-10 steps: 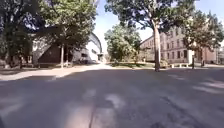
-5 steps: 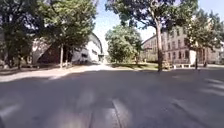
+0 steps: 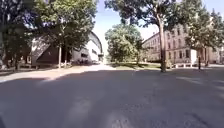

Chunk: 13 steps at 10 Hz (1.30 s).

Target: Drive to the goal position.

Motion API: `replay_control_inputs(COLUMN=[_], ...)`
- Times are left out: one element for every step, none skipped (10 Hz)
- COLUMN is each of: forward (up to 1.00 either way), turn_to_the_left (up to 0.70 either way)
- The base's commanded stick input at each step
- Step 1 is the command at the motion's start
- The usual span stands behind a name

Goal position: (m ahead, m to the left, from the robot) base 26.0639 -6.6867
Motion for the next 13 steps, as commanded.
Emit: replay_control_inputs(forward=[0.7,0.7,0.7,0.7,0.7,0.7,0.7,0.7,0.7,0.7,0.7,0.7,0.7], turn_to_the_left=[0.0,0.0,0.0,0.0,0.0,0.0,0.0,0.0,0.0,0.0,0.0,0.0,0.0])
